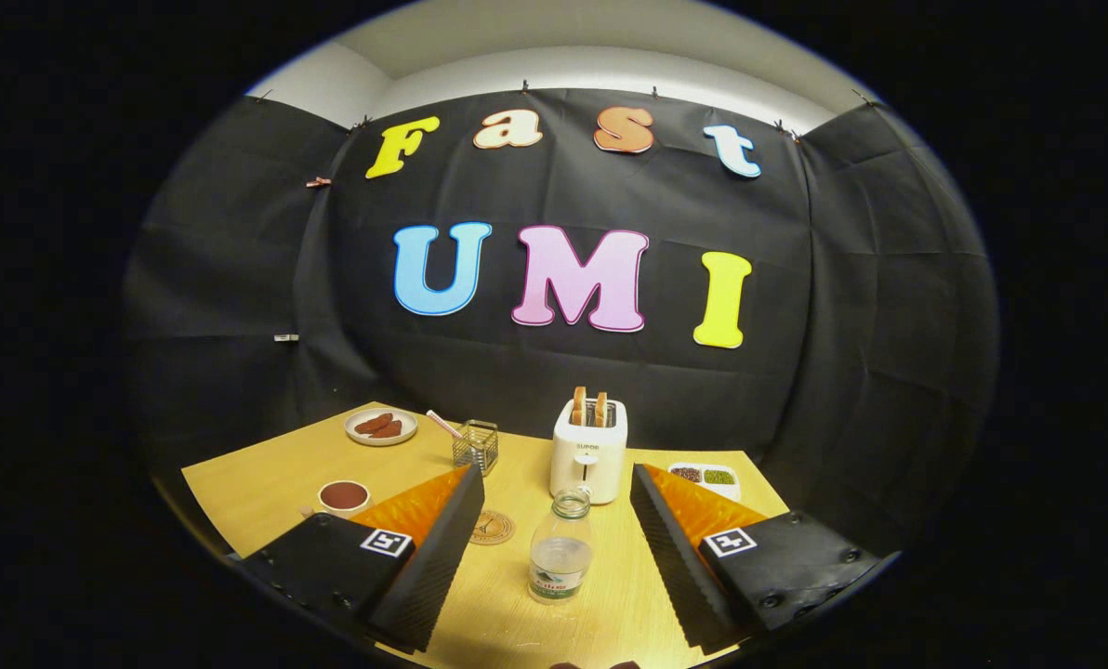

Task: Take the bottle from table, then pour the juice into the cup, finally place the bottle on the coaster

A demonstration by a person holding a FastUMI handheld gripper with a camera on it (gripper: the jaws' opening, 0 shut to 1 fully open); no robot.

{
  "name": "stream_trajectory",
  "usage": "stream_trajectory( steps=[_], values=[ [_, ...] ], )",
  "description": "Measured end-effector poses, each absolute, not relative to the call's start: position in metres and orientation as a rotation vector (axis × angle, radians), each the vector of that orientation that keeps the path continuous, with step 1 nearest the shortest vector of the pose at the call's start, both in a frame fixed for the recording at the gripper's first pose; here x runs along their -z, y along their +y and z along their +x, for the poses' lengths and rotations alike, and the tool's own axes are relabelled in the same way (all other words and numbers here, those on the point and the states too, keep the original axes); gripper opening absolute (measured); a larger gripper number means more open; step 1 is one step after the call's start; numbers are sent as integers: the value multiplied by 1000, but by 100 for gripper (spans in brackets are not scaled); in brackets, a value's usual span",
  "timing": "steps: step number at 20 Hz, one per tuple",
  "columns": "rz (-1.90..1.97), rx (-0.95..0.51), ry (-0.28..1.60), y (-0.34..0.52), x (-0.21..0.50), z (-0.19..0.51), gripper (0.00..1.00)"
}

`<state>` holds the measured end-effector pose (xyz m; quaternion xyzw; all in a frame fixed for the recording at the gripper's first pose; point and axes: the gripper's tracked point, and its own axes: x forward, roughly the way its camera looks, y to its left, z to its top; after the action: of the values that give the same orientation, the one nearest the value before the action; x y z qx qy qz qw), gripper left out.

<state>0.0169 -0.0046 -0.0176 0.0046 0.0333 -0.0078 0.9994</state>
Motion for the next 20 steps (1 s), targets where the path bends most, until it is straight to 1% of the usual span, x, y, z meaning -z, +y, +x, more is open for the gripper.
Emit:
stream_trajectory(
  steps=[5, 13, 20],
  values=[
    [2, -6, 79, -2, 22, 18, 98],
    [2, 2, 98, -4, 39, 23, 98],
    [16, -2, 146, -3, 73, 39, 98]
  ],
)
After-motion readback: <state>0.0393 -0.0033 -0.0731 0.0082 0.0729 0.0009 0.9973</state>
